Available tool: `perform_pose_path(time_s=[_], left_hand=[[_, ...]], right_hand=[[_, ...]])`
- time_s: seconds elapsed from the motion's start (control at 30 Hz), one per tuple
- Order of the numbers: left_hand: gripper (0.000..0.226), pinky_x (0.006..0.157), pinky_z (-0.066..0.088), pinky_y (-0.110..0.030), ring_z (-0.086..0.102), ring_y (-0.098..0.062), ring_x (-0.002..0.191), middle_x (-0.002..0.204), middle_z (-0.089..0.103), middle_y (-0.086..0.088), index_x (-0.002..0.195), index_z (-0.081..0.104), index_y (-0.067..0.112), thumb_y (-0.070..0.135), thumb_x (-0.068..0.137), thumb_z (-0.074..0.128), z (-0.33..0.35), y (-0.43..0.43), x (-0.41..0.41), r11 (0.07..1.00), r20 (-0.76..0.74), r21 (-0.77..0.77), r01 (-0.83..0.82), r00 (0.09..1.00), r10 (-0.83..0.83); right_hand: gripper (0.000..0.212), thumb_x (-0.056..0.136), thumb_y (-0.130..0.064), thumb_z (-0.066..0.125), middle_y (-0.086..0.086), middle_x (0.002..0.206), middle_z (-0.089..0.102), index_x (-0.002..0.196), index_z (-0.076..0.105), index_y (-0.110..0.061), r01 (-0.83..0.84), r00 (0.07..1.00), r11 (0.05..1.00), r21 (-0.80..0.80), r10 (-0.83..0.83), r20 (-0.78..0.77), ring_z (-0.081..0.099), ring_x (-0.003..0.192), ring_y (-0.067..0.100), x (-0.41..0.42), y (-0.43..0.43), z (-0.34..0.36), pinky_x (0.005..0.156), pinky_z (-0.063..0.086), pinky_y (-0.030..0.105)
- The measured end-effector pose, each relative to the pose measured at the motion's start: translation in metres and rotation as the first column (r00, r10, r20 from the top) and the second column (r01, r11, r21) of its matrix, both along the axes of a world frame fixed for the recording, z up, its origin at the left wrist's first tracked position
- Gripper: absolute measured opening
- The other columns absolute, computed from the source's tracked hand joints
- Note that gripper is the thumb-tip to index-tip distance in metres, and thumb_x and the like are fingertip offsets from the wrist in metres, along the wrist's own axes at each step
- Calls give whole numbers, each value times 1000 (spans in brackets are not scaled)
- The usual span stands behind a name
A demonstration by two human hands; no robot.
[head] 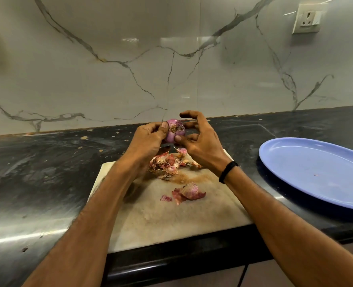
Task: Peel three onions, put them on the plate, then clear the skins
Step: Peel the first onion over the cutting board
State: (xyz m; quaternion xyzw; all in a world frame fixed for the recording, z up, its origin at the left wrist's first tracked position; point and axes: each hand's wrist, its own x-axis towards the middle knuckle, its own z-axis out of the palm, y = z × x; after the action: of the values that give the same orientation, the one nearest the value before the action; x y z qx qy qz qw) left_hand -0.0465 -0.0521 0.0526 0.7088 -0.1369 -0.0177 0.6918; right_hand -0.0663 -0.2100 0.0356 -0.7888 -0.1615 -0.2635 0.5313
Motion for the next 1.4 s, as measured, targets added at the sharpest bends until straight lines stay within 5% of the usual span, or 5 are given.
perform_pose_path(time_s=[0.2, 0.43, 0.77, 0.93, 1.4], left_hand=[[26, 69, 63, -33, 75, -27, 92, 114, 68, -18, 121, 61, 4, 21, 104, 51, 3, -1, -2, 986, -62, -166, 24, 997, -35], [23, 72, 63, -32, 75, -26, 96, 112, 71, -15, 110, 69, 11, 27, 99, 56, 4, 0, -4, 988, 6, -141, 60, 998, -60], [21, 69, 64, -34, 76, -22, 77, 97, 75, -14, 105, 73, 8, 23, 93, 63, 7, 3, -7, 989, 4, -137, 59, 998, -59], [27, 72, 64, -38, 76, -29, 84, 103, 74, -20, 102, 71, 1, 26, 94, 64, 8, -4, -7, 966, -114, -258, 2, 993, -33], [28, 80, 63, -38, 72, -31, 101, 117, 70, -18, 118, 68, 5, 22, 99, 58, 7, -4, -6, 948, -153, -313, -55, 988, 7]], right_hand=[[17, 95, -10, 60, -5, 106, 63, 111, 61, -16, 84, 987, 992, -97, -69, 148, 66, 96, 11, 2, -2, -2, 73, 60, 30], [17, 84, -10, 74, 8, 104, 58, 100, 75, -13, 330, 871, 932, -147, -241, 428, 55, 93, 11, 10, -7, -7, 81, 51, 13], [14, 84, -9, 72, 8, 96, 62, 98, 75, -5, 329, 870, 921, -209, -209, 446, 57, 86, 14, 8, -8, -8, 75, 52, 15], [5, 85, -1, 64, 8, 91, 60, 88, 68, -1, 379, 861, 889, -256, -237, 450, 51, 79, 11, 9, -1, -9, 70, 39, 7], [21, 88, -10, 69, 10, 103, 65, 108, 71, -6, 301, 881, 949, -93, -240, 407, 59, 94, 14, 7, 6, -7, 85, 51, 15]])
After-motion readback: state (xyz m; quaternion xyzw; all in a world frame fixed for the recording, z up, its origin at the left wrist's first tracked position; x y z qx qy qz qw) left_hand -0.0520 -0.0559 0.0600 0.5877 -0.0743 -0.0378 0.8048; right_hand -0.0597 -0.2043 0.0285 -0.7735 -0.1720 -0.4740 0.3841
